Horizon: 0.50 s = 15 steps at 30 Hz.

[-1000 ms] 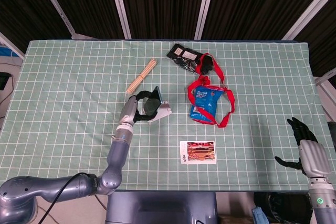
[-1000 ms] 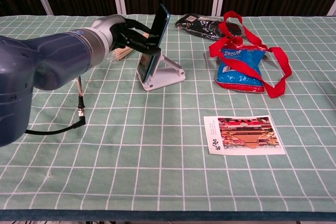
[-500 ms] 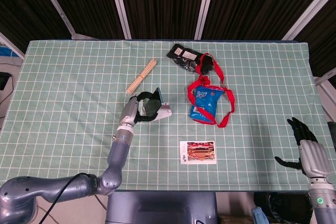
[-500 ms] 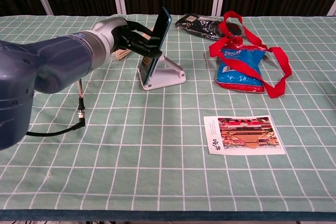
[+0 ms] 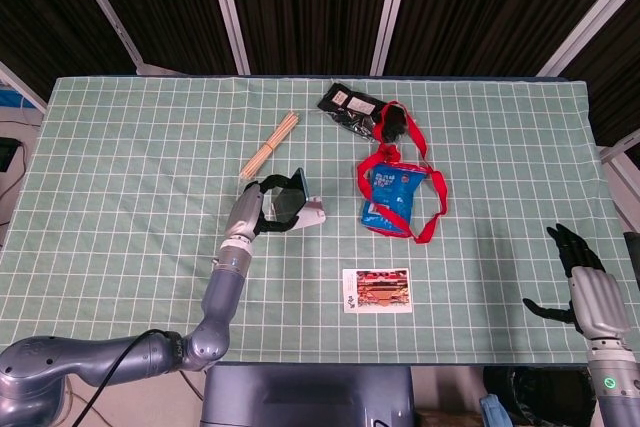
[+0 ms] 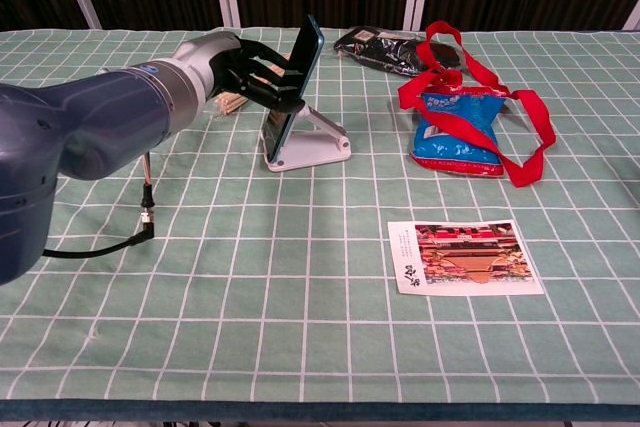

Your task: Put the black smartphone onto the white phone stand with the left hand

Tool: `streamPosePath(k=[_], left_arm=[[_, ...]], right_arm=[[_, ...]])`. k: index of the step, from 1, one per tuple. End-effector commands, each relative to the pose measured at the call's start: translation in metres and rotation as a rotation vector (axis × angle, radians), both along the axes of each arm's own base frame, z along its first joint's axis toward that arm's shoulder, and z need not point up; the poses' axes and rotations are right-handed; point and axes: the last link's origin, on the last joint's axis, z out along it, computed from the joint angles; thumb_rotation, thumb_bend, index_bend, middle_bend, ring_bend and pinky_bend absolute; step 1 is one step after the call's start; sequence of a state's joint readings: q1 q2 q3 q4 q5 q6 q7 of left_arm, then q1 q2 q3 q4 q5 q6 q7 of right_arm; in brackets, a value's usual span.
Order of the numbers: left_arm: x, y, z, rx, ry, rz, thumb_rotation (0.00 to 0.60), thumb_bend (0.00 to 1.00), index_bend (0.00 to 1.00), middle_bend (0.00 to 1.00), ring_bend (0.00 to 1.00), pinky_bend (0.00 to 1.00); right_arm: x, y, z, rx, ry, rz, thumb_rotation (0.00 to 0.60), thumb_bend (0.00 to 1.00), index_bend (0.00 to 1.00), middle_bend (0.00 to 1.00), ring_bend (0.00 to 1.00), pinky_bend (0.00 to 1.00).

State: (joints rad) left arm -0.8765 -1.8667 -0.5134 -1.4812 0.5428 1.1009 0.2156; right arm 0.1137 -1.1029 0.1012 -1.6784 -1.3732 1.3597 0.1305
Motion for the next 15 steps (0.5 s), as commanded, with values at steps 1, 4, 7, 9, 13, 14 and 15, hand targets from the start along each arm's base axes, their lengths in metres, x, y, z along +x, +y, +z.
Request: streamPosePath(k=[1,4,7,9,13,14,15], left_arm=[[-0.0010,0.0000,-0.0003,-0.004,0.000,0.003,0.600,0.36,0.45,0.53,0.15,0.00],[-0.0024,0.0000,-0.0007,-0.007,0.007,0.002,0.600,0.36,0.40,0.47,0.14,0.00],[-0.0033,0.0000,-0.0010,-0.009,0.009,0.002,0.600,0.36,0.37,0.42,0.13,0.00],[-0.0038,0.0001,-0.0009,-0.009,0.012,0.000,0.600,0.36,0.34,0.37,0.12,0.00],[-0.0045,0.0001,-0.0008,-0.009,0.016,-0.004,0.600,0.35,0.30,0.28,0.09,0.00],[-0.0047,0.0001,-0.0008,-0.010,0.018,-0.005,0.600,0.35,0.29,0.27,0.08,0.00],[-0.0050,0.0002,-0.0008,-0.011,0.021,-0.007,0.600,0.35,0.28,0.26,0.08,0.00]], right_arm=[[0.0000,0.0000,0.0000,0.000,-0.001,0.000,0.600,0.11,0.00,0.00,0.00,0.15],[0.0000,0.0000,0.0001,0.000,-0.001,-0.001,0.600,0.11,0.00,0.00,0.00,0.15],[0.0001,0.0000,0.0002,-0.001,-0.002,-0.001,0.600,0.11,0.00,0.00,0.00,0.15],[0.0001,0.0000,0.0002,-0.001,-0.002,0.000,0.600,0.11,0.00,0.00,0.00,0.15],[0.0001,0.0000,0.0002,-0.002,-0.003,0.001,0.600,0.11,0.00,0.00,0.00,0.15],[0.0001,0.0001,0.0002,-0.002,-0.003,0.001,0.600,0.11,0.00,0.00,0.00,0.15],[0.0002,0.0000,0.0002,-0.002,-0.004,0.001,0.600,0.11,0.00,0.00,0.00,0.15]])
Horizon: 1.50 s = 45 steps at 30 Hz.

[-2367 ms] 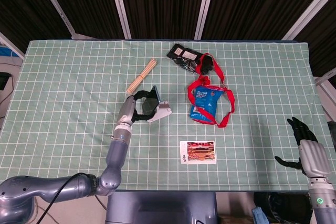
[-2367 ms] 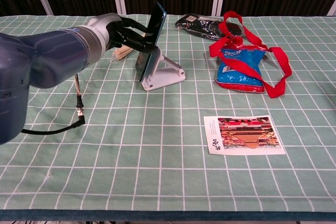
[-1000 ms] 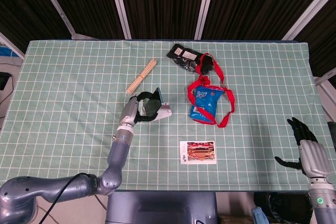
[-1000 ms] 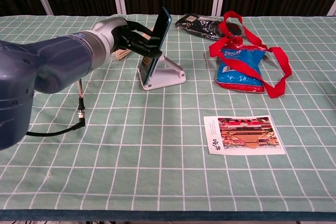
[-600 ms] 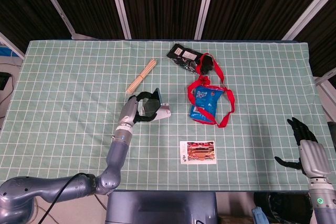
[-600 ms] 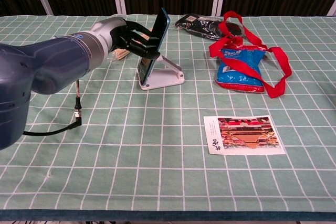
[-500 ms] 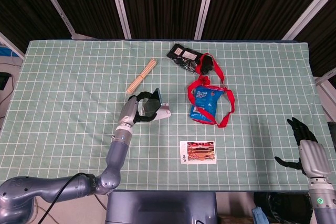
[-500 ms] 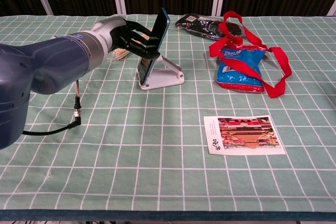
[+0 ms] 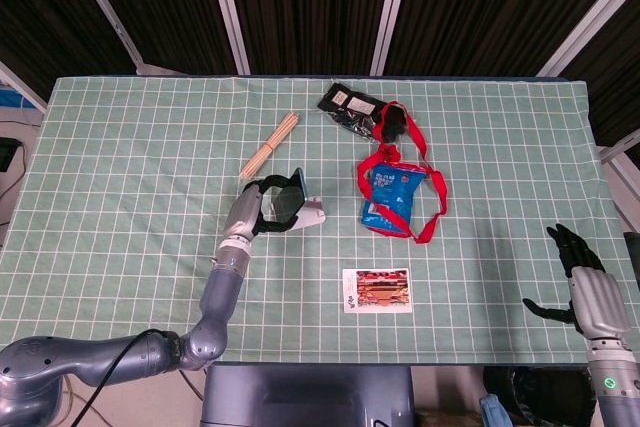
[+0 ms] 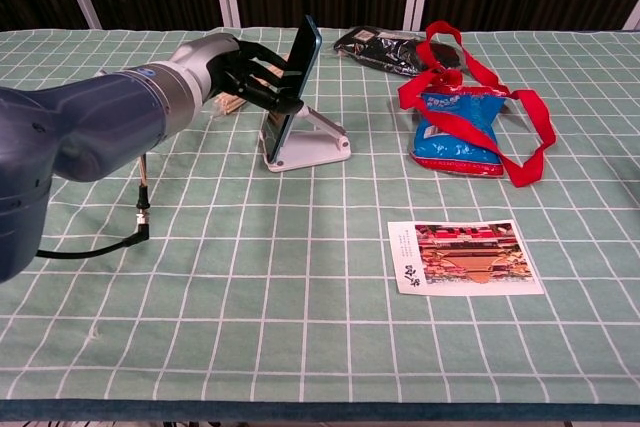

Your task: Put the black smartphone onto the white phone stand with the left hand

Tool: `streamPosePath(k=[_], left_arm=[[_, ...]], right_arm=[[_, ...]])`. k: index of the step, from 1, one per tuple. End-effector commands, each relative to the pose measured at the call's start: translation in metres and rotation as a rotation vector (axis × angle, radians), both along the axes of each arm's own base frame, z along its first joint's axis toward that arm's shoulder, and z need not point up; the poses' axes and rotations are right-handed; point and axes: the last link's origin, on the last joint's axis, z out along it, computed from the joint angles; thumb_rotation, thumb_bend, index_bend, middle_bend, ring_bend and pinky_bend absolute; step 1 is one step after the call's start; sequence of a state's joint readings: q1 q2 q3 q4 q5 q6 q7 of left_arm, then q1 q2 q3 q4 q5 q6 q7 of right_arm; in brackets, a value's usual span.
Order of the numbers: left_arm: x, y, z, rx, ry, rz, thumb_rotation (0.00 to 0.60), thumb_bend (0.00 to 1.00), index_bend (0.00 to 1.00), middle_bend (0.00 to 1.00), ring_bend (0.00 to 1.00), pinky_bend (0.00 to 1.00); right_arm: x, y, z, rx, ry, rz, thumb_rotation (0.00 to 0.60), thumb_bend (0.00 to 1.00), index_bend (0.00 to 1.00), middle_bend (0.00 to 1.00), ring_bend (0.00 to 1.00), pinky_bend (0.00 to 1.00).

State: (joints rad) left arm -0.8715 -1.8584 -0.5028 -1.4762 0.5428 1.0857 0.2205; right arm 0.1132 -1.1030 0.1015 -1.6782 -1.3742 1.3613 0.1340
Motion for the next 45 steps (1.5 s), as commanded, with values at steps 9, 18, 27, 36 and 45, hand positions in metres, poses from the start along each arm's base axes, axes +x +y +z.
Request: streamPosePath(k=[9,18,27,36,45], left_arm=[[-0.004,0.000,-0.001,-0.018,0.022,-0.006,0.600,0.32,0.13,0.10,0.01,0.00],[-0.004,-0.001,0.001,-0.031,0.033,-0.012,0.600,0.31,0.08,0.05,0.00,0.00],[-0.005,-0.008,0.008,-0.030,0.056,-0.055,0.600,0.26,0.00,0.00,0.00,0.00],[-0.027,-0.024,0.041,0.043,0.138,-0.122,0.600,0.20,0.00,0.00,0.00,0.00],[-0.068,-0.052,0.095,0.187,0.251,-0.177,0.600,0.20,0.00,0.00,0.00,0.00]], right_arm=[[0.000,0.000,0.000,0.000,-0.004,-0.002,0.600,0.11,0.00,0.00,0.00,0.15],[0.000,0.000,0.000,0.000,-0.002,0.000,0.600,0.11,0.00,0.00,0.00,0.15],[0.000,0.000,0.000,-0.001,0.000,0.000,0.600,0.11,0.00,0.00,0.00,0.15],[0.000,0.000,0.000,-0.001,0.002,0.002,0.600,0.11,0.00,0.00,0.00,0.15],[0.001,0.001,0.000,-0.001,0.008,0.004,0.600,0.11,0.00,0.00,0.00,0.15]])
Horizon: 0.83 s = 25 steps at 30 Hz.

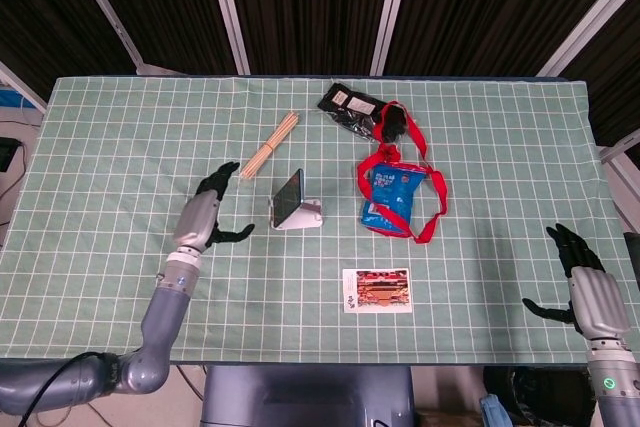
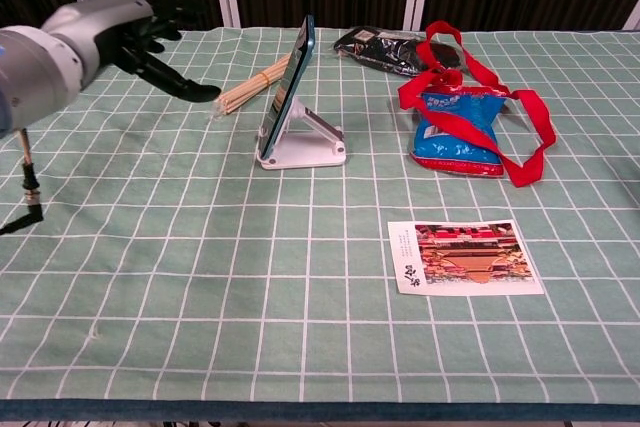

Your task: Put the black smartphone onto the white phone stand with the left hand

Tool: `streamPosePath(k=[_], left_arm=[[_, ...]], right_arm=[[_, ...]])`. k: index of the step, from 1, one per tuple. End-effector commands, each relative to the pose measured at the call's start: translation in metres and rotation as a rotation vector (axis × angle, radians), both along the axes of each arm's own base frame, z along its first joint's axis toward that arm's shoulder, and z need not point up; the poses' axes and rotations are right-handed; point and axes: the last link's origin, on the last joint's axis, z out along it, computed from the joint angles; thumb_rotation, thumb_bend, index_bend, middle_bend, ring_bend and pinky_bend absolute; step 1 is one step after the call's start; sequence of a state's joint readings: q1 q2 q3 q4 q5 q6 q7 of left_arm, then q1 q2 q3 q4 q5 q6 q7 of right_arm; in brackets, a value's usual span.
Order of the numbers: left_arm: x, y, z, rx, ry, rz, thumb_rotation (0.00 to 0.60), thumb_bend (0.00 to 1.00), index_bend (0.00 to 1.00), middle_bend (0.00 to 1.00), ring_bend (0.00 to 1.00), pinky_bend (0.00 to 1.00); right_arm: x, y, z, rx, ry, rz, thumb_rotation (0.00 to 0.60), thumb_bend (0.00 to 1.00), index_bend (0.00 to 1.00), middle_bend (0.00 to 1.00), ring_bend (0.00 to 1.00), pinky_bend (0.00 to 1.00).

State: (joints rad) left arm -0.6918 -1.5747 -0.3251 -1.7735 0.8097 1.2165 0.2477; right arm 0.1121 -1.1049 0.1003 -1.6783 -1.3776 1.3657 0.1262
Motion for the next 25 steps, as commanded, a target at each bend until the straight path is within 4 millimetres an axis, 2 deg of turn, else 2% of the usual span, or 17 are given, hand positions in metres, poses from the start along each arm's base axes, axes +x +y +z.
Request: streamPosePath(k=[1,9,15,22,25], left_arm=[[-0.027,-0.020,0.027,0.086,0.075,-0.034,0.600,0.19,0.00,0.00,0.00,0.00],[-0.091,-0.068,0.076,0.185,0.364,-0.076,0.600,0.10,0.00,0.00,0.00,0.00],[-0.135,-0.102,0.102,0.252,0.584,-0.060,0.600,0.08,0.00,0.00,0.00,0.00],[-0.175,-0.131,0.112,0.271,0.686,0.001,0.600,0.07,0.00,0.00,0.00,0.00],[-0.182,-0.137,0.114,0.273,0.675,0.021,0.600,0.06,0.00,0.00,0.00,0.00]], right_arm=[[0.000,0.000,0.000,-0.001,0.003,0.001,0.600,0.11,0.00,0.00,0.00,0.15],[0.001,0.001,-0.001,-0.003,0.020,0.007,0.600,0.11,0.00,0.00,0.00,0.15],[0.002,0.001,-0.002,-0.007,0.031,0.010,0.600,0.11,0.00,0.00,0.00,0.15],[0.002,0.001,-0.002,-0.009,0.037,0.011,0.600,0.11,0.00,0.00,0.00,0.15],[0.002,0.002,-0.002,-0.008,0.042,0.014,0.600,0.11,0.00,0.00,0.00,0.15]])
